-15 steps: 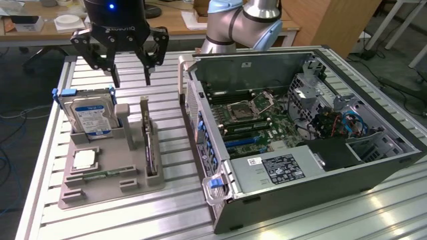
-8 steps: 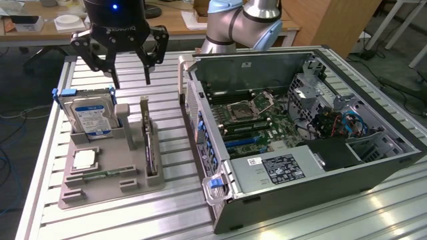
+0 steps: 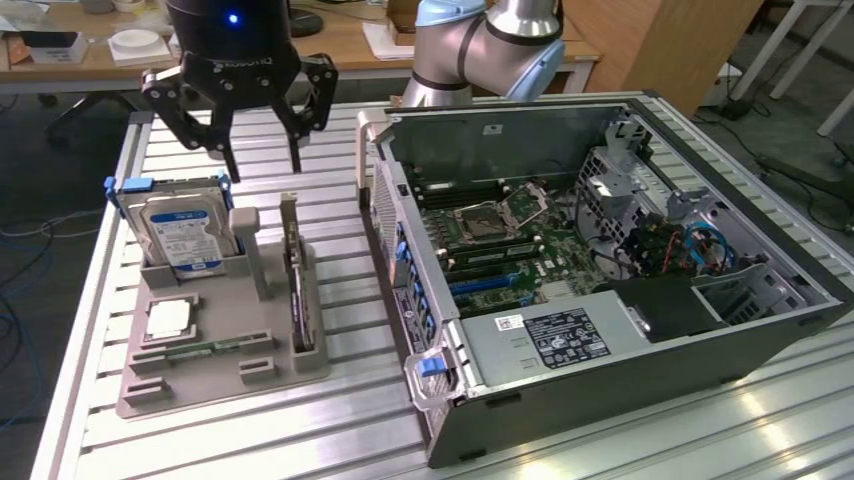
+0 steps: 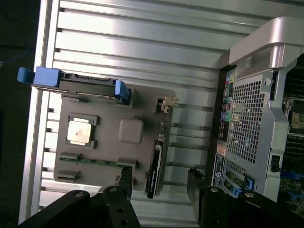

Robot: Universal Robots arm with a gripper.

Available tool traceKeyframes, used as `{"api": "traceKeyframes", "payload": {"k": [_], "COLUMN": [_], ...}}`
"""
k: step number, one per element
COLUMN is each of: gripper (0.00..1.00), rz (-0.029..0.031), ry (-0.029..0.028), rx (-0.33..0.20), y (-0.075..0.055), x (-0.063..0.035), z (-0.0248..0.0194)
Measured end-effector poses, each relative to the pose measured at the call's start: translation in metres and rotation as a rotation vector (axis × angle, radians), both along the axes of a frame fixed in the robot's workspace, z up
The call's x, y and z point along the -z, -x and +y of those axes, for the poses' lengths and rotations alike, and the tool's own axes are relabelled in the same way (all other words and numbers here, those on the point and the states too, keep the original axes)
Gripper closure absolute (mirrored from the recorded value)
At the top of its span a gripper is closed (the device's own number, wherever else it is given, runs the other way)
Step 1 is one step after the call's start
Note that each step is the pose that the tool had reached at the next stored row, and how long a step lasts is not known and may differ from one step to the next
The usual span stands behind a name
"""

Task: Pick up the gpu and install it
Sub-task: 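Pick up the gpu and move the gpu toward the slot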

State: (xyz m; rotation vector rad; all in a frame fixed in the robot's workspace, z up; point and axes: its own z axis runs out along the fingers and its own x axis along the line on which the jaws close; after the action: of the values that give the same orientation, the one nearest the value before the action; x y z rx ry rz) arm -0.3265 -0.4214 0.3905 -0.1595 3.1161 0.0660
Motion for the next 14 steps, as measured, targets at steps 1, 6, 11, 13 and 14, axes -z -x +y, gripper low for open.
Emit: {"api": "traceKeyframes", "payload": {"k": [1,6,11,13,14], "gripper": [0.41,0.41,0.41,0.41,0.41], "rz": [-0.0001,-0.0001,0.0000,0.0000,-0.0001], "ry": [0.0000,0.0001,0.0001,0.0001,0.0001], "rx": [-0.004,-0.023,-0.043,-0.051,-0.055], "y": [0.0000,0.0000,0.0000,0.0000,0.0000], "x": [0.0004,0.0017,0.0028,0.0033,0.0035], "z": [-0.0003,-0.0011,-0.0019,-0.0022,-0.0024]}}
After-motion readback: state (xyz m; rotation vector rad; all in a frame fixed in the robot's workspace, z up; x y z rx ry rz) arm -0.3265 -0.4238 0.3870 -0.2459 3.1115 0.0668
